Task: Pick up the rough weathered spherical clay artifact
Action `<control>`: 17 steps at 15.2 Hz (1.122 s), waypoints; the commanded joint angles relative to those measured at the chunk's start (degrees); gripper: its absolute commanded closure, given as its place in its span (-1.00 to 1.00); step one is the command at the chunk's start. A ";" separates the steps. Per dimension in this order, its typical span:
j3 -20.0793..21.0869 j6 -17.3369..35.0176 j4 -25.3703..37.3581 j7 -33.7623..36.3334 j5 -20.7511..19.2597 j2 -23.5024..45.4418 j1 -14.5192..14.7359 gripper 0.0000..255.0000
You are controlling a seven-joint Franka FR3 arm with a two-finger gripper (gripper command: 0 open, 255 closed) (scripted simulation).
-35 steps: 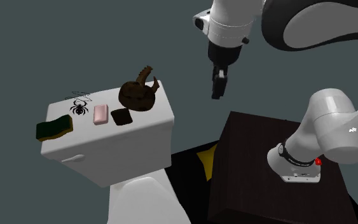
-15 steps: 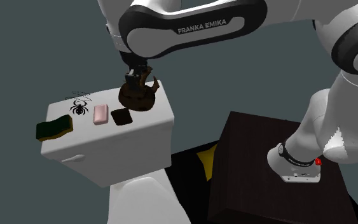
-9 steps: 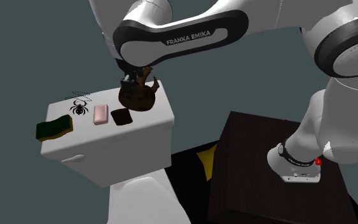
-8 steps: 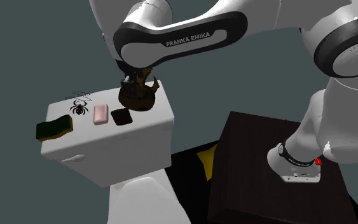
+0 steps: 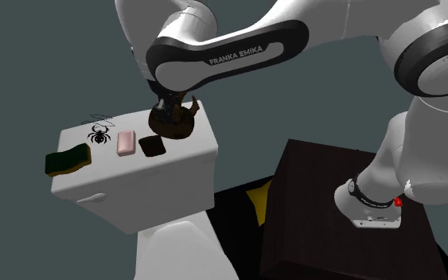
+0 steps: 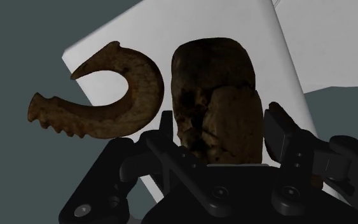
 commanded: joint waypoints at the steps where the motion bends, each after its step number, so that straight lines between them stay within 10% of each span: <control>1: 0.02 0.02 -0.18 0.01 0.02 0.04 0.02 1.00; 17: 0.08 -9.41 9.65 -1.00 0.28 0.39 0.20 1.00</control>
